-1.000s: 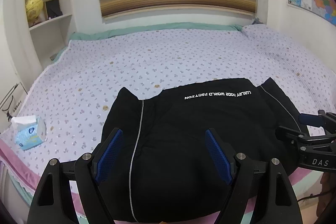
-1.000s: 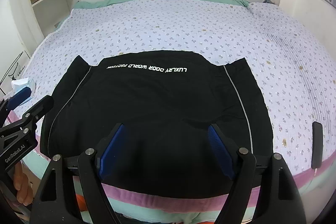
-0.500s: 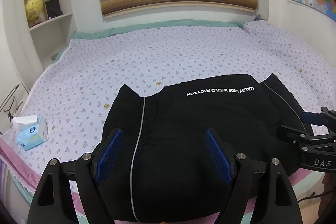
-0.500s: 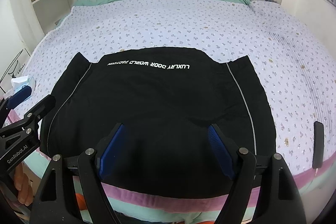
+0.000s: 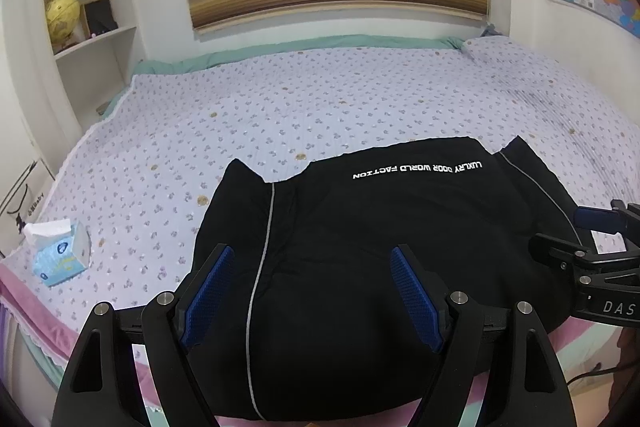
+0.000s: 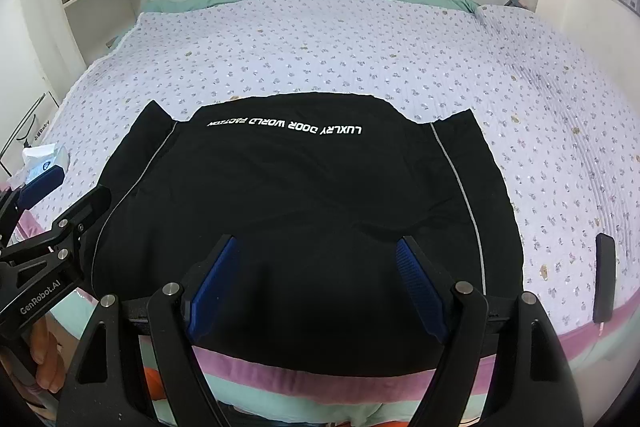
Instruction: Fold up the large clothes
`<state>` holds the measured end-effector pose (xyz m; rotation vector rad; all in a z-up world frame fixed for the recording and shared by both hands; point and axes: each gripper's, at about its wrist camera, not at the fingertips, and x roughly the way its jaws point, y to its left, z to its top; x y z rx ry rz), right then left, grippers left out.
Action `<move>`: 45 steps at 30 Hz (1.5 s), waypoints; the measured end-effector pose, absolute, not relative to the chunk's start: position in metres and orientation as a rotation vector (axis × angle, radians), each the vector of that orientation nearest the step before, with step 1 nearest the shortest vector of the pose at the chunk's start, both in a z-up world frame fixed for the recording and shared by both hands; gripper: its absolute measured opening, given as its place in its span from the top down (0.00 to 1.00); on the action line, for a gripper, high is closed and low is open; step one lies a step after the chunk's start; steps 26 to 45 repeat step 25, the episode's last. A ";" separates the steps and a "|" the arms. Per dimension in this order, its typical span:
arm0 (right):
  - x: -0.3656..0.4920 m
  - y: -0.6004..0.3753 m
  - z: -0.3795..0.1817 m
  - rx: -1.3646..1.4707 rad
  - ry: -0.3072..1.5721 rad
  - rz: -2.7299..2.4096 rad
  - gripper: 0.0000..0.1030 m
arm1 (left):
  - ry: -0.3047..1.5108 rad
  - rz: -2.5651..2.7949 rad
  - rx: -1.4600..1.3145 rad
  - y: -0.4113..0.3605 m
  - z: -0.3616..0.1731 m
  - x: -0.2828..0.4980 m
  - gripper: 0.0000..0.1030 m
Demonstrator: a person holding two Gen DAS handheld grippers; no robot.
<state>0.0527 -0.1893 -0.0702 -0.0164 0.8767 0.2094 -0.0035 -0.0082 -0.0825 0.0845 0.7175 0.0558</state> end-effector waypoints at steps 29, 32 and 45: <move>0.057 -0.187 -0.075 -0.028 0.892 0.206 0.20 | 0.626 0.095 0.161 -0.016 -0.077 -0.011 0.21; 0.057 -0.187 -0.075 -0.028 0.892 0.206 0.20 | 0.626 0.095 0.161 -0.016 -0.077 -0.011 0.21; 0.057 -0.187 -0.075 -0.028 0.892 0.206 0.20 | 0.626 0.095 0.161 -0.016 -0.077 -0.011 0.21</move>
